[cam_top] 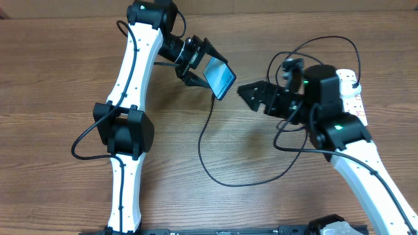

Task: Plug charger to phone and switch on socket
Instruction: 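Bring the right gripper to the phone's bottom edge beside the left gripper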

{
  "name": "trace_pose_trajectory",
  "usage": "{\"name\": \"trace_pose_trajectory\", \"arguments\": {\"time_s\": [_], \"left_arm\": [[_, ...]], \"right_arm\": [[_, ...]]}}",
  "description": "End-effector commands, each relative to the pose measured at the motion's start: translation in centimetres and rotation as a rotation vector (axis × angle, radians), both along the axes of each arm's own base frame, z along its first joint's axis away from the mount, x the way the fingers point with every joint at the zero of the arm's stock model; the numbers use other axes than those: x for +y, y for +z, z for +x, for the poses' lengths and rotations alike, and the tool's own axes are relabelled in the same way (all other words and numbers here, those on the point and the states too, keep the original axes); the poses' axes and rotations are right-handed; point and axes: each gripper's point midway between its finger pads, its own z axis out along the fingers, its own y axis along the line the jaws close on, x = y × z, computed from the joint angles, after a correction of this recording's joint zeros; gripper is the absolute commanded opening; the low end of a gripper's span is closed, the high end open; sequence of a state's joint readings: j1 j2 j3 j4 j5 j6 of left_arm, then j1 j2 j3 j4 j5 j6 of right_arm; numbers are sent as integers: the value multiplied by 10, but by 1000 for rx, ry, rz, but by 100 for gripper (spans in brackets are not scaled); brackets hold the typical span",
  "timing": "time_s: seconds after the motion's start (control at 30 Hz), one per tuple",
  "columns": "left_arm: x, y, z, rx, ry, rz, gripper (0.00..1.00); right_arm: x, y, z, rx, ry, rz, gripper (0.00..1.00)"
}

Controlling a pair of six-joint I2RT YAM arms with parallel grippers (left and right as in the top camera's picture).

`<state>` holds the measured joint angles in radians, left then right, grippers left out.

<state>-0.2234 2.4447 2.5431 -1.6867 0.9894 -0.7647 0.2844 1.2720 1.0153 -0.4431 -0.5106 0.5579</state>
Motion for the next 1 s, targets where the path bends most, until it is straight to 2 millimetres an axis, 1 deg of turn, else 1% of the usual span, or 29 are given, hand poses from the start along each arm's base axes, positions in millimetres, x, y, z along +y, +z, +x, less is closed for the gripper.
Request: {"name": "trace_pose_trajectory", "arguments": {"time_s": [0.0,0.07,0.23,0.53,0.57,0.6,0.67,0.73,0.8,0.97], "left_arm": [[-2,8,0,-20,6,18,53],[-1,6,0,-22,6,28,54],[1,4,0,-26,6,42,56],[2,3,1,-14,18,56,55],[2,3,1,-6,24,58,54],[2,3,1,6,33,60,54],[2,3,1,13,38,62,54],[2,3,1,14,39,63,54],[4,0,2,10,40,81,51],[14,-12,4,12,62,180,51]], "right_arm": [[19,5,3,1,26,30,83],[18,3,4,15,8,29,81],[17,5,6,10,-2,33,80],[19,9,9,19,-29,64,81],[18,5,13,38,-70,63,80],[17,-3,18,67,-123,51,79],[22,-7,21,78,-139,53,76],[33,-7,21,64,-122,56,70],[41,-5,22,40,-121,53,69],[45,-4,24,2,-156,23,69]]}}
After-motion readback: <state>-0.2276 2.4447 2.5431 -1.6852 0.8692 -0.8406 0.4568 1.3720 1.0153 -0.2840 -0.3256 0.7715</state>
